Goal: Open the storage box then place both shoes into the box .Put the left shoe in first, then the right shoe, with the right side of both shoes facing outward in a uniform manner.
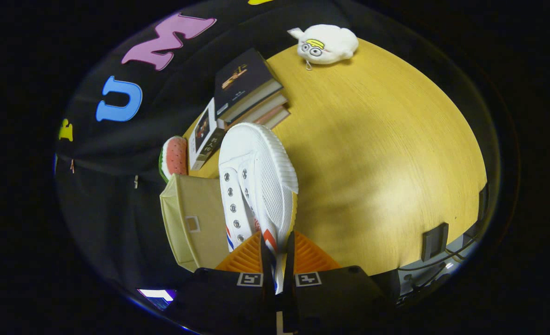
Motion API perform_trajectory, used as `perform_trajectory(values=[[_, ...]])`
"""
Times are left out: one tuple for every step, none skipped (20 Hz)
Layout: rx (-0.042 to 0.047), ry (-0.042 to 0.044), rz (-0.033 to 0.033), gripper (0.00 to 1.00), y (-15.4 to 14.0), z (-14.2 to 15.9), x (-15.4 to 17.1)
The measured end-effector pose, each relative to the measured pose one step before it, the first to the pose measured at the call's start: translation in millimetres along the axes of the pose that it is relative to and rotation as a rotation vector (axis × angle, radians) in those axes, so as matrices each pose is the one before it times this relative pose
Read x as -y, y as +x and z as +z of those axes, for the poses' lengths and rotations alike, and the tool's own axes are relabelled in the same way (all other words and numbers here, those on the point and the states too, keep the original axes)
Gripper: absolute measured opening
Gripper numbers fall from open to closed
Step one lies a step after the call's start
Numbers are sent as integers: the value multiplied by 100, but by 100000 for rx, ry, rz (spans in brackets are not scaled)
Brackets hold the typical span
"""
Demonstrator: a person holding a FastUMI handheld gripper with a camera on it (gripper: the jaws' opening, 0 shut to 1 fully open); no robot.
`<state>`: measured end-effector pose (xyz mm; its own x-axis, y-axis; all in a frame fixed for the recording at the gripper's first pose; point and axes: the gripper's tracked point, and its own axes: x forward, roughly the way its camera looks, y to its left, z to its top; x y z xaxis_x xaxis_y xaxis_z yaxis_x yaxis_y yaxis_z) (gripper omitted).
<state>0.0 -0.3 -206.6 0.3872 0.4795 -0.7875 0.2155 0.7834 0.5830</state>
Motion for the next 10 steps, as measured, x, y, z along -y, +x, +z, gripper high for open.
perform_trajectory(values=[[595, -1166, 1125, 10, -122, -332, -1886], [588, -1068, 958, 10, 58, -322, -1789], [355, -665, 872, 10, 109, -458, -1745], [653, -415, 334, 11, 189, -454, -1653], [898, -566, 208, 10, 287, -338, -1476], [720, -1252, 589, 10, 352, -377, -1622], [150, -2180, 601, 10, 424, -563, -1648], [130, -2179, 770, 10, 470, -289, -1456], [-78, -1446, 1123, 10, 489, -383, -1445], [-388, -809, 704, 10, 564, -311, -1349]])
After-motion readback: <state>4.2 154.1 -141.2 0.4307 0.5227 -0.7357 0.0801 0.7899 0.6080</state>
